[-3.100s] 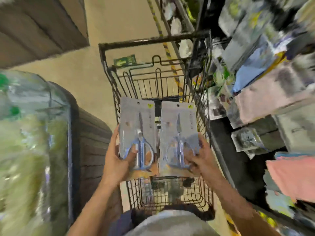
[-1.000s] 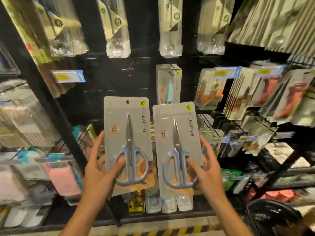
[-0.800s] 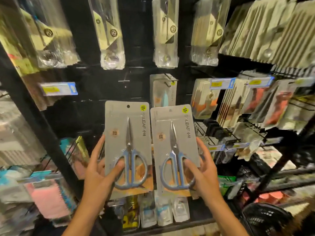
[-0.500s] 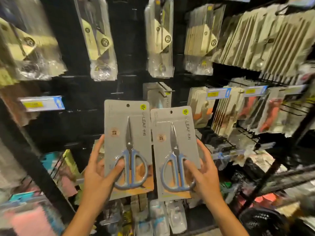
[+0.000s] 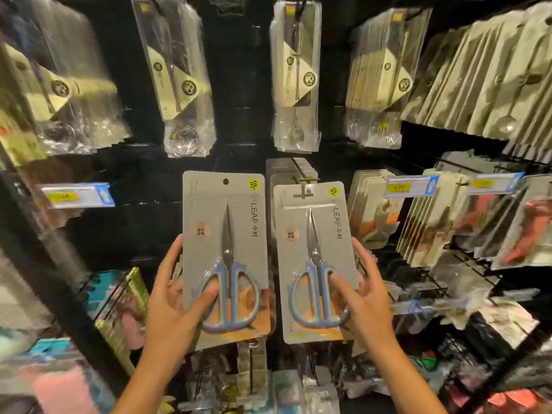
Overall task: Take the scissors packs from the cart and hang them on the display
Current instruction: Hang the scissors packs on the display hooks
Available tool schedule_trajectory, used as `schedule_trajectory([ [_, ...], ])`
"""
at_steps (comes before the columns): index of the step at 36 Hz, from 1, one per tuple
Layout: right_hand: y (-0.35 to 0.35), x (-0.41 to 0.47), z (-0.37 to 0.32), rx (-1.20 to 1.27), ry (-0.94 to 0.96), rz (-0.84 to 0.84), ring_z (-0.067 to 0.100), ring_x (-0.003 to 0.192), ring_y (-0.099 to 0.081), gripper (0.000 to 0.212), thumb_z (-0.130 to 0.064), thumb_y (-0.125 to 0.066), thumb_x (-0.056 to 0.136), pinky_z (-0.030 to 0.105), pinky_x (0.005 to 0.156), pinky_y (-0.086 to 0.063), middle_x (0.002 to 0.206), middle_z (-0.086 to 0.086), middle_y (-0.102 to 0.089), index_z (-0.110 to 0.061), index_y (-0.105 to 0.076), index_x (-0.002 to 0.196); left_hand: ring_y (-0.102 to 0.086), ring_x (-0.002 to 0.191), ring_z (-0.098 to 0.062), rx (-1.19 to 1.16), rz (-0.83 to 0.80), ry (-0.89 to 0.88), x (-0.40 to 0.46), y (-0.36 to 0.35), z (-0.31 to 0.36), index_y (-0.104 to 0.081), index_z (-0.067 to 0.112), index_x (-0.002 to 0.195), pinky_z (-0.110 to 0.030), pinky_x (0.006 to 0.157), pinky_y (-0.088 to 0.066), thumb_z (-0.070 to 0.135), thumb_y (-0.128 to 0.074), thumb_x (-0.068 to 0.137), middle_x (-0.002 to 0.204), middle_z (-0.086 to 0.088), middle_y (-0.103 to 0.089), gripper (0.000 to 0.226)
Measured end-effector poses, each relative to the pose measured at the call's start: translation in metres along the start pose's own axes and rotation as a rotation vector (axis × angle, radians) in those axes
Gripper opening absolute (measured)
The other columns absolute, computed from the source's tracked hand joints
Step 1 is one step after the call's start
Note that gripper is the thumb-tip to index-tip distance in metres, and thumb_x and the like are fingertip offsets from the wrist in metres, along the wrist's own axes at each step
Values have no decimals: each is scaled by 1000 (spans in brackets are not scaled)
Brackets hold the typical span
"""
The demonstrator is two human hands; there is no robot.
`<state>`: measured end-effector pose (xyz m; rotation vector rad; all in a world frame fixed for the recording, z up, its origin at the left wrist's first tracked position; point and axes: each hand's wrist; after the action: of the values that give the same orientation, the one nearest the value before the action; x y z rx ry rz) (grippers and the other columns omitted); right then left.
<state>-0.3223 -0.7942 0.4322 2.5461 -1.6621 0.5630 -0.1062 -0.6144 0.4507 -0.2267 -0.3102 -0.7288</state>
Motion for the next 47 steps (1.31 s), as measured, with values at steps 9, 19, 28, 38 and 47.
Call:
schedule_trajectory([
  [9, -2, 17, 3, -43, -14, -30, 7, 103, -73, 66, 1, -65, 94, 20, 73, -59, 118, -20, -72, -30, -42, 148, -70, 118, -16, -1, 19, 2, 5, -9, -3, -42, 52, 148, -27, 84, -62, 3, -74, 82, 134, 1, -70, 89],
  [19, 1, 21, 20, -105, 14, -53, -2, 111, -67, 66, -2, -64, 95, 14, 79, -56, 118, -31, -68, -24, -39, 151, -67, 124, -23, -6, 25, 8, 9, -8, -5, -43, 55, 146, -53, 99, -57, 8, -76, 79, 140, -5, -65, 88],
  [28, -5, 31, 38, -87, 20, -60, 6, 118, -66, 71, -5, -60, 99, 27, 85, -61, 128, -26, -65, -36, -31, 154, -68, 122, -19, 37, 31, -23, 15, -9, 4, -41, 54, 148, -37, 90, -61, 10, -76, 78, 139, -2, -66, 90],
  [38, -20, 66, 69, -482, 73, -110, 27, 111, -69, 72, -41, -49, 104, 58, 92, -56, 137, 1, -64, -65, 0, 150, -72, 113, -13, 17, 68, -50, 23, -12, 16, -41, 51, 149, -23, 78, -62, 2, -73, 81, 128, 4, -73, 90],
  [47, -29, 97, 89, -650, 60, -99, 25, 88, -71, 76, -44, -45, 105, 54, 73, -61, 136, 0, -62, -64, 15, 148, -69, 121, -18, 29, 72, -82, 23, -6, 19, -41, 57, 146, -32, 87, -62, 8, -76, 80, 139, 0, -66, 90],
])
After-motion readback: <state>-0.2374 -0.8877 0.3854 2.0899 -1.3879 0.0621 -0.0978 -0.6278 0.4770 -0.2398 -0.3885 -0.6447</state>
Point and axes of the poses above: each hand's wrist, its own x-axis towards the middle knuckle, its own y-axis out of the back of the hand, z = x × y
